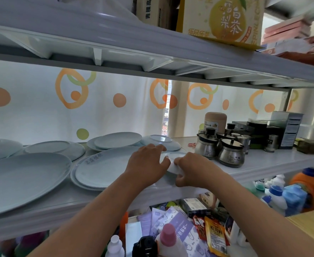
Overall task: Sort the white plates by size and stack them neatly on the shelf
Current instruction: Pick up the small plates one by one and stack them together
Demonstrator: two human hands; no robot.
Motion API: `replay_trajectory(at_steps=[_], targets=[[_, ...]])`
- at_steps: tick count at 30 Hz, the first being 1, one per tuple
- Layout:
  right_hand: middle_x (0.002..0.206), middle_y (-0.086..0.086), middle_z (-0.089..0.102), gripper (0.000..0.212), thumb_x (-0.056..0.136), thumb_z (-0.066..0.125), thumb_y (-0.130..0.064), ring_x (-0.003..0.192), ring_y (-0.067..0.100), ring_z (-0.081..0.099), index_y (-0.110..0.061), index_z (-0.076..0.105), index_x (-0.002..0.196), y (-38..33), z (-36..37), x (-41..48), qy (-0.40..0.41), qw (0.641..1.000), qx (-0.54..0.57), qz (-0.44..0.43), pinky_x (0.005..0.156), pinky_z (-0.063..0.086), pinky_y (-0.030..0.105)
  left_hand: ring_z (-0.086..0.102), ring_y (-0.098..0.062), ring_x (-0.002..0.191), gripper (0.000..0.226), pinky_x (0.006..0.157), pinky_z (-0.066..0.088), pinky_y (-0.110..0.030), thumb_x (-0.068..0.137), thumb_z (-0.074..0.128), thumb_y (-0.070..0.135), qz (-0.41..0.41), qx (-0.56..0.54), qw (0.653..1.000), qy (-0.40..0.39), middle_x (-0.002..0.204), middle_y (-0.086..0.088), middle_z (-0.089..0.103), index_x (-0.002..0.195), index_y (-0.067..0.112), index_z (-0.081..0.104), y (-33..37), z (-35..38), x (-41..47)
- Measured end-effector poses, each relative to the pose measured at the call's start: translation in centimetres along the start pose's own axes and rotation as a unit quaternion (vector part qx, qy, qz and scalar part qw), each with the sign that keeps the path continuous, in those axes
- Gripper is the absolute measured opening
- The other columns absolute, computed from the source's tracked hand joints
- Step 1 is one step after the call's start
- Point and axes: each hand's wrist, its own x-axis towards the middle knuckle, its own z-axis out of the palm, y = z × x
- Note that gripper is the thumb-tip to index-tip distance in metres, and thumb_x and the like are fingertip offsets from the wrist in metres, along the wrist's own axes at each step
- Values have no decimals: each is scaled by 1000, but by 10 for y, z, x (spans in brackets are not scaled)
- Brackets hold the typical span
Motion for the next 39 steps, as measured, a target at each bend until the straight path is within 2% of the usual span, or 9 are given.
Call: replay_trajectory(at_steps=[8,11,17,20,23,28,32,35,39], targets=[[95,10,66,18,93,46,-19,84,26,63,-9,55,104,16,-4,-4,128,991,-11,49,67,46,31,55,-19,116,39,96,43,-32,90,49,32,4,-28,998,54,128,1,60,128,27,53,1,-2,0],[89,11,67,13,93,48,-11,74,25,64,-5,56,101,23,-8,-5,209,974,-25,88,62,51,33,53,-19,119,40,97,42,-31,91,49,33,5,-32,997,63,131,2,58,130,27,52,3,-4,0],[50,-2,32,38,89,49,-7,45,9,29,-10,36,54,38,-23,-7,394,876,186,206,45,19,21,55,-18,118,40,98,41,-31,91,50,34,17,-41,996,72,132,2,59,130,27,53,7,-2,-3],[48,8,42,36,87,50,-8,45,18,38,-2,45,51,42,-15,-4,362,842,273,291,44,25,22,56,-17,116,39,97,42,-30,90,51,35,16,-45,996,71,131,3,59,128,27,54,6,-1,-2],[70,25,63,27,86,49,-8,64,34,58,12,63,77,43,-1,-2,332,805,354,341,55,44,33,55,-17,117,40,97,42,-31,90,51,36,14,-43,997,63,132,3,58,129,27,53,4,-1,-2],[86,18,64,21,87,47,-7,81,33,63,6,62,93,43,27,-2,278,739,466,399,74,58,50,52,-16,120,41,97,39,-29,90,50,35,16,-36,998,58,134,4,56,130,26,52,0,-2,-3],[98,18,63,24,85,51,-15,88,32,62,3,62,97,39,43,2,235,702,515,432,72,58,45,52,-17,120,40,99,39,-30,90,50,33,12,-33,998,50,134,2,56,129,25,52,-4,-3,-3],[102,17,61,33,84,53,-21,92,32,60,3,60,105,37,49,7,217,705,515,437,80,56,46,52,-17,120,40,99,39,-30,90,50,33,6,-34,998,45,133,1,57,129,25,52,-7,-2,-3],[105,18,62,37,86,54,-23,91,30,56,4,58,110,36,52,8,192,766,448,420,71,42,32,53,-18,119,40,99,41,-32,90,50,33,4,-33,998,45,131,1,58,129,25,53,-9,0,-3]])
